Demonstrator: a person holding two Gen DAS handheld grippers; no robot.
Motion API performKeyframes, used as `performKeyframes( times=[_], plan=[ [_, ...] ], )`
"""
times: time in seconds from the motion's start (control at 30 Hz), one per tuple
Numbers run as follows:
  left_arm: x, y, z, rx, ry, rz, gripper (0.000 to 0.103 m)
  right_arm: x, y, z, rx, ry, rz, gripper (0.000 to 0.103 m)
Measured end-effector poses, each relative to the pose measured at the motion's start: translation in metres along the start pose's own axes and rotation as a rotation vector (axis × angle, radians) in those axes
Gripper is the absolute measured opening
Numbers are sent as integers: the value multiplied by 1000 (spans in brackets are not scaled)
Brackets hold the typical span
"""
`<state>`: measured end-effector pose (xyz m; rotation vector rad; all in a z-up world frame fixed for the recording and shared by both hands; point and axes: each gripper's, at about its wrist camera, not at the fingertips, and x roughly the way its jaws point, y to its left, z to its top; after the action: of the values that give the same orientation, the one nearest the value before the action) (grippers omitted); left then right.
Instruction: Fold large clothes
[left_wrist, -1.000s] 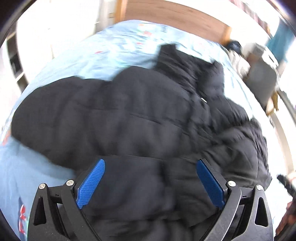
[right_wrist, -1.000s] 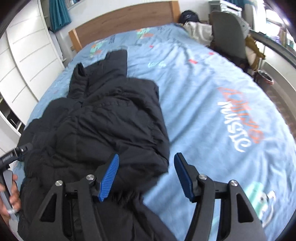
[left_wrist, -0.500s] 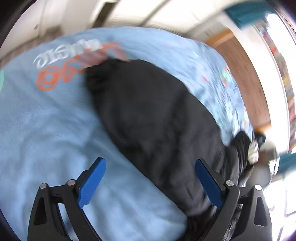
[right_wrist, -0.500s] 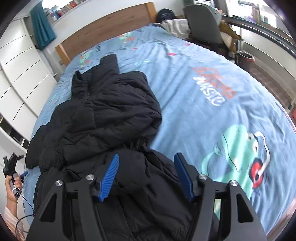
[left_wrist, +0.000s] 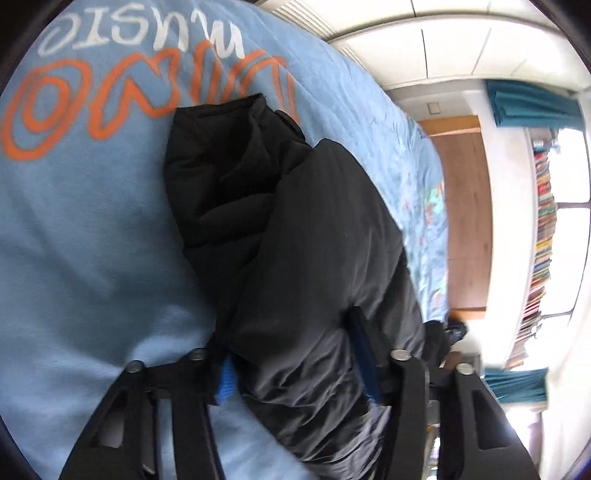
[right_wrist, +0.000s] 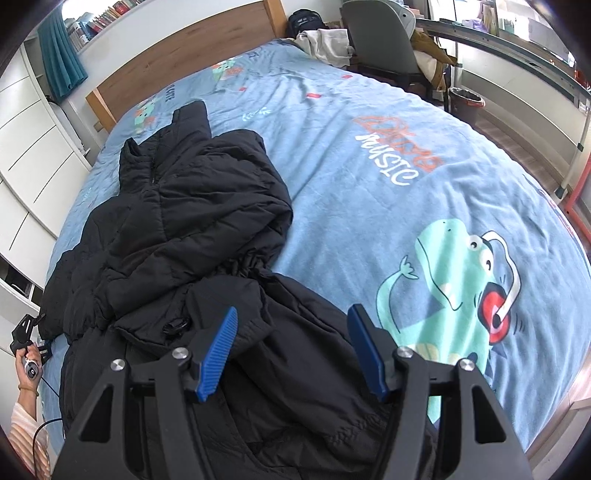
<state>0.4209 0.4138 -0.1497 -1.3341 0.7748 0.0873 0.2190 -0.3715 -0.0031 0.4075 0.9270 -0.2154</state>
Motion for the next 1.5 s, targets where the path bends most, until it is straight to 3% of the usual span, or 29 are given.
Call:
performKeyframes(
  times=[0.07, 0.17, 0.37, 0.6, 0.9, 1.1, 1.33, 1.5],
  plan=[
    [-3, -1, -2, -14, 2, -36, 24, -2, -1, -1, 2, -1, 0, 61],
    [-10, -4, -1, -18, -1, -55, 13, -5, -3, -1, 0, -9, 6, 61],
    [-22, -36, -4, 50, -14, -77, 9, -18, -5, -2, -1, -35, 36, 61],
    [-44, -98, -22, 199, -19, -104, 8, -42, -18, -3, 14, -88, 70, 61],
    [-65, -193, -100, 439, 27, -155, 8, -68, -39, -11, 34, -144, 140, 61],
    [-49, -237, -158, 545, 90, -165, 8, -80, -57, -22, 65, -156, 184, 61],
    [-13, -265, -232, 638, 191, -163, 8, -93, -72, -31, 61, -171, 201, 61],
    [19, -261, -287, 725, 257, -100, 8, -98, -85, -33, 65, -179, 202, 61]
  ],
)
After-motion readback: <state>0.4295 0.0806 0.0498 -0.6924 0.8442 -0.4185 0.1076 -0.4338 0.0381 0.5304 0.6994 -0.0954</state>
